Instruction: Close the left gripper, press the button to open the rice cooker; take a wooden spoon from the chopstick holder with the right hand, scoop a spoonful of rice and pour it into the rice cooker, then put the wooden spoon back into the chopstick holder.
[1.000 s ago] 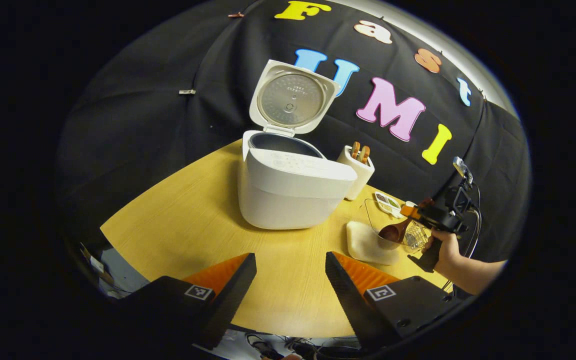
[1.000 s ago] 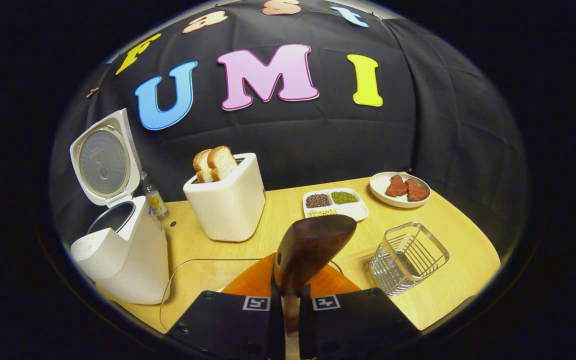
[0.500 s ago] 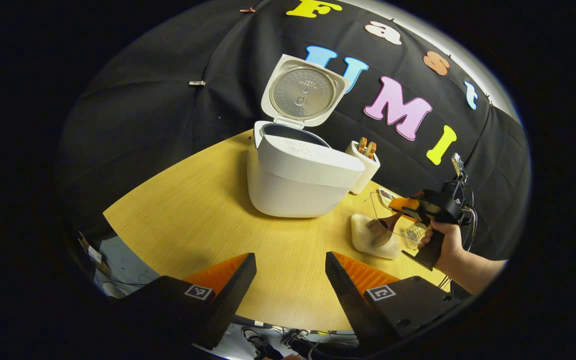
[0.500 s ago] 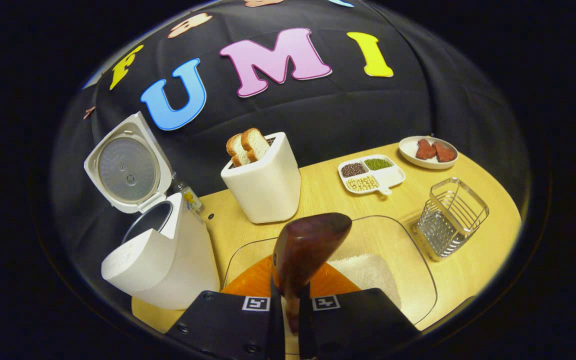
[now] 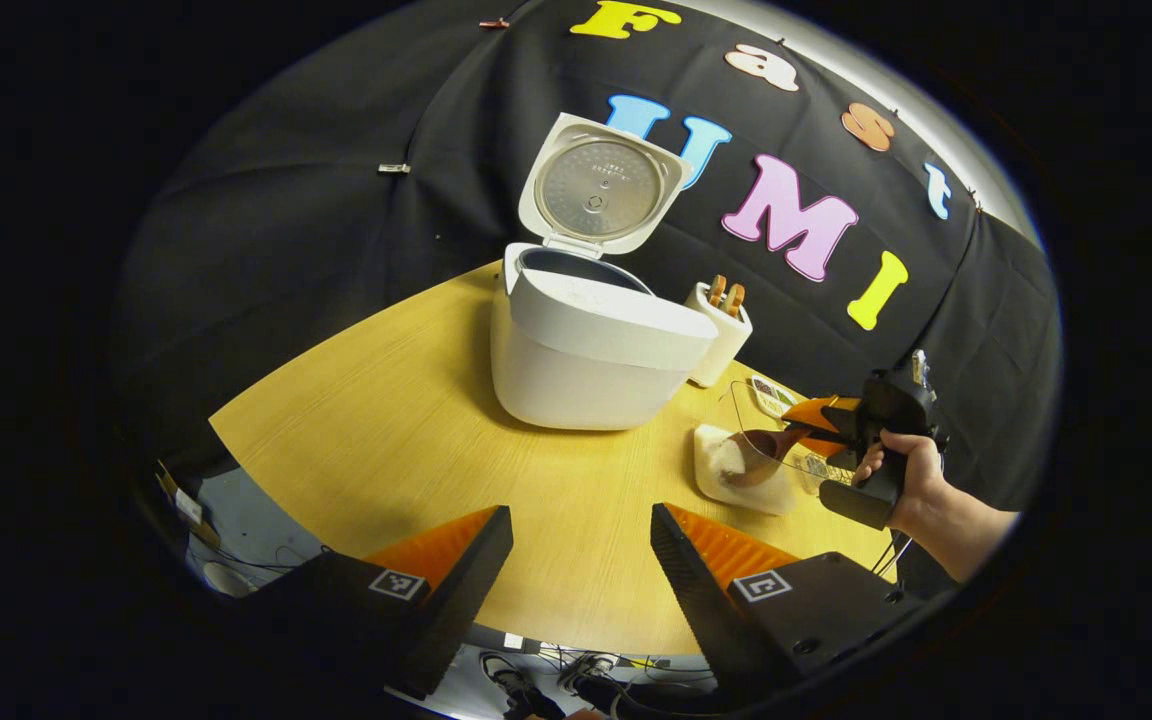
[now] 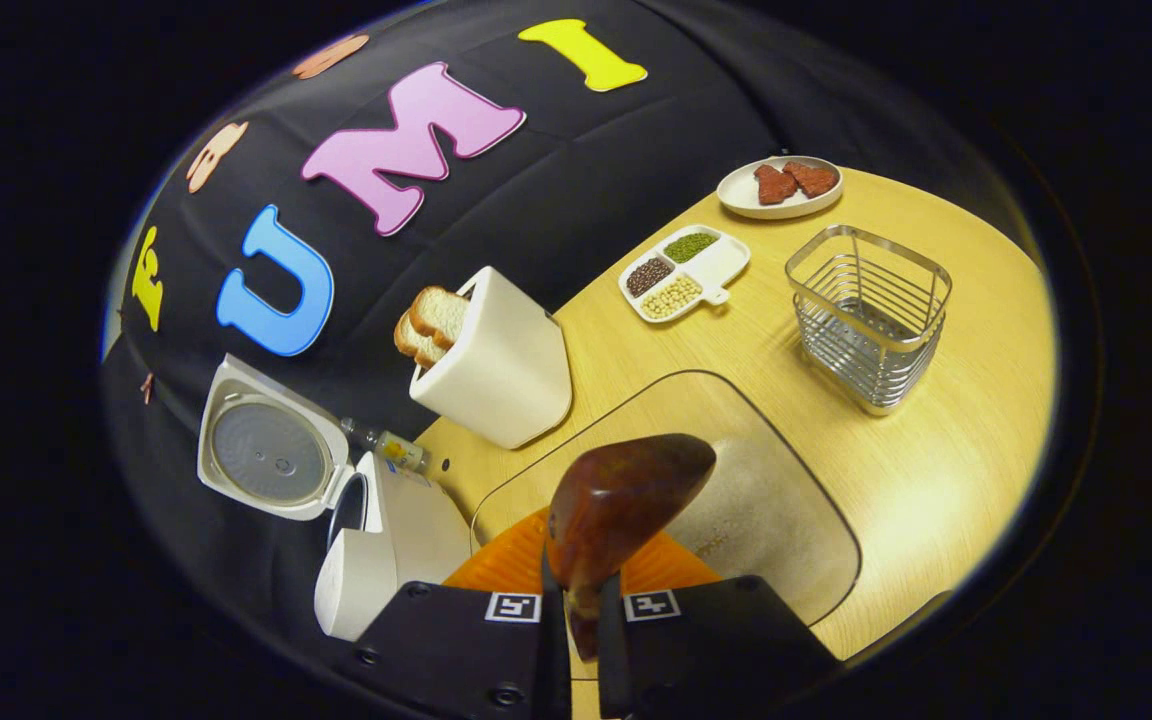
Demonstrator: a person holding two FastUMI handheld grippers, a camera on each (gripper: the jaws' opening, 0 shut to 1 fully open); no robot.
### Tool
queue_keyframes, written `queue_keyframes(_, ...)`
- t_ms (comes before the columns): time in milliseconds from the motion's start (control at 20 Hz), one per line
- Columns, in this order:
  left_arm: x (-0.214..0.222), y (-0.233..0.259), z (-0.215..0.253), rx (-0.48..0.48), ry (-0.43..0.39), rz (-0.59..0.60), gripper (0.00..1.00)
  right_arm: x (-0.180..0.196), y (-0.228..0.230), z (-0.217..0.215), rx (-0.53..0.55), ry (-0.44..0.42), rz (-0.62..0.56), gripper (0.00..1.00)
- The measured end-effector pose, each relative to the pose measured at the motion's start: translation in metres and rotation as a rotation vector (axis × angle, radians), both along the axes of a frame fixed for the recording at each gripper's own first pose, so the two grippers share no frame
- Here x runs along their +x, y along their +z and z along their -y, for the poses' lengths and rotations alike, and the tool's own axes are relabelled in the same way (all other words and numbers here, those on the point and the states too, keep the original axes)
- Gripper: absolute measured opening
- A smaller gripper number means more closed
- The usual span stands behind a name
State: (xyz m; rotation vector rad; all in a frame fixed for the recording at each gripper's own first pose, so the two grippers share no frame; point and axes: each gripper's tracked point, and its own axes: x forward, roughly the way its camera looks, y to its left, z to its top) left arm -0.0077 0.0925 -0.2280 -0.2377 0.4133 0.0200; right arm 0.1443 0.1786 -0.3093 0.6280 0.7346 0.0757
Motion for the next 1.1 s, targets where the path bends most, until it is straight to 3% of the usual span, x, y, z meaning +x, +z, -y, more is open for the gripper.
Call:
queue_keyframes(250, -0.004, 0.011, 0.008, 0.008, -0.012, 0.017, 0.96, 0.001, 0.028, 0.039, 0.023, -0.089, 0.004, 0.15)
queue_keyframes(550, -0.006, 0.026, 0.008, 0.043, -0.044, 0.045, 0.96, 0.008, 0.078, 0.062, 0.167, -0.218, -0.023, 0.15)
queue_keyframes(850, -0.006, 0.044, -0.007, 0.056, -0.052, 0.075, 0.96, 0.023, 0.131, 0.041, 0.249, -0.238, 0.021, 0.16)
queue_keyframes(1100, -0.006, 0.047, -0.019, 0.065, -0.036, 0.08, 0.96, 0.04, 0.168, -0.011, 0.365, -0.211, 0.029, 0.15)
